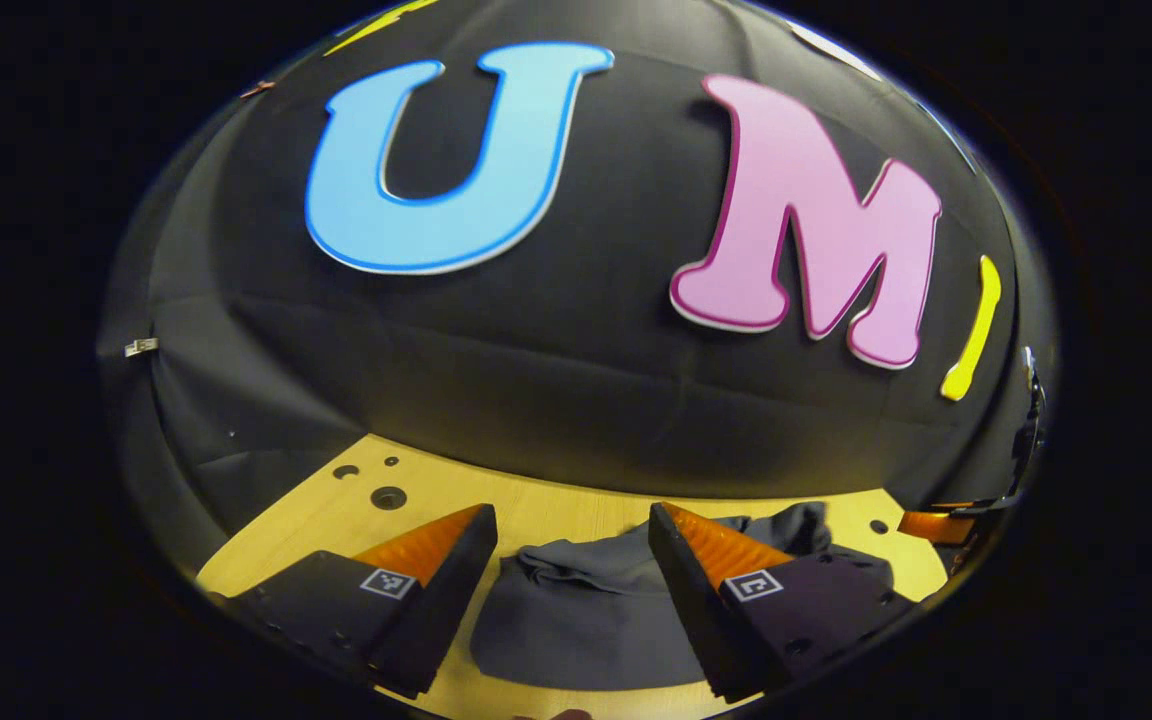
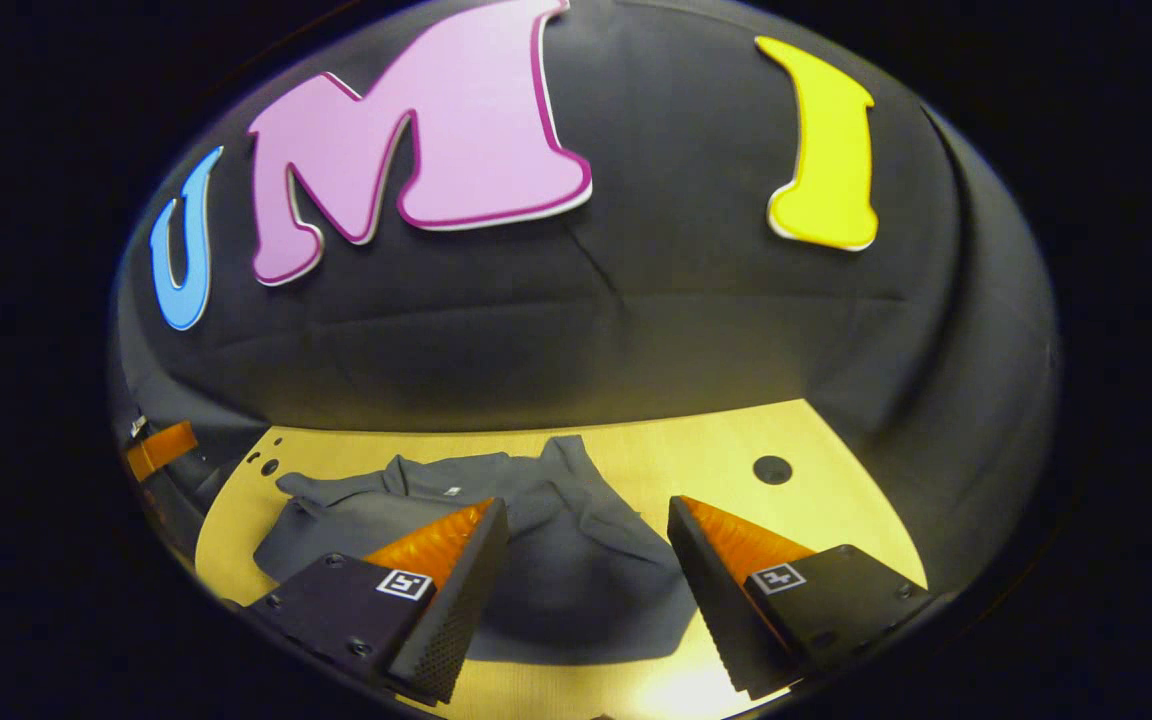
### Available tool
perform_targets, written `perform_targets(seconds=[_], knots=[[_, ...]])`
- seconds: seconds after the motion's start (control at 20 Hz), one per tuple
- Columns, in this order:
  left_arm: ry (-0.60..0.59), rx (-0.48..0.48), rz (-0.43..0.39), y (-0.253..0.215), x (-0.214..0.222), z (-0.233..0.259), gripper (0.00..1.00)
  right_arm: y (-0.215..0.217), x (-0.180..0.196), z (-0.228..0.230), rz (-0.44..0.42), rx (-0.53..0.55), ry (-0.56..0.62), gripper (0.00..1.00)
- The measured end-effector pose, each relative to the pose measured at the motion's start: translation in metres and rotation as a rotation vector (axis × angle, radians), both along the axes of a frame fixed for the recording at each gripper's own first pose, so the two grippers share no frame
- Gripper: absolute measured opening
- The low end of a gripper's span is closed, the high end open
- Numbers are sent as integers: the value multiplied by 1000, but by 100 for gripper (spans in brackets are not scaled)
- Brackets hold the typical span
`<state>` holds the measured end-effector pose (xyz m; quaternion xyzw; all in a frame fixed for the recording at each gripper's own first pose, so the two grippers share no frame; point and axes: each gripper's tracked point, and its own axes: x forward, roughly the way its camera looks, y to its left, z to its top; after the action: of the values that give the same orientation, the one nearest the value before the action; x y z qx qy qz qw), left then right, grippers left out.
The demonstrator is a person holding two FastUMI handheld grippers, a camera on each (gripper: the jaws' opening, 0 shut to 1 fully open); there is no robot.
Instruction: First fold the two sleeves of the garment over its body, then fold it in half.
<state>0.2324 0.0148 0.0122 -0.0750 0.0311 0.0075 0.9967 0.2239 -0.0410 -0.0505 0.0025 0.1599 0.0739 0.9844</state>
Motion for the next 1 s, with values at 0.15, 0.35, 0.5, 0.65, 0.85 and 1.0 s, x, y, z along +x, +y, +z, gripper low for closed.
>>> perform_targets(seconds=[0.15,0.35,0.5,0.65,0.85,1.0], knots=[[-35,-16,18,13,-55,12,96,-6,-47,16,-12,-2,-29,99],[-75,32,57,36,-125,17,96,-9,-111,30,-26,8,-63,99],[-100,70,51,42,-174,16,96,-8,-159,33,-25,-1,-87,99],[-128,112,36,46,-214,9,96,-6,-205,32,-23,0,-124,99],[-131,135,8,39,-264,-9,96,-10,-263,16,-28,6,-108,99],[-121,124,24,41,-297,-24,96,-11,-299,-1,-31,18,-89,98]])
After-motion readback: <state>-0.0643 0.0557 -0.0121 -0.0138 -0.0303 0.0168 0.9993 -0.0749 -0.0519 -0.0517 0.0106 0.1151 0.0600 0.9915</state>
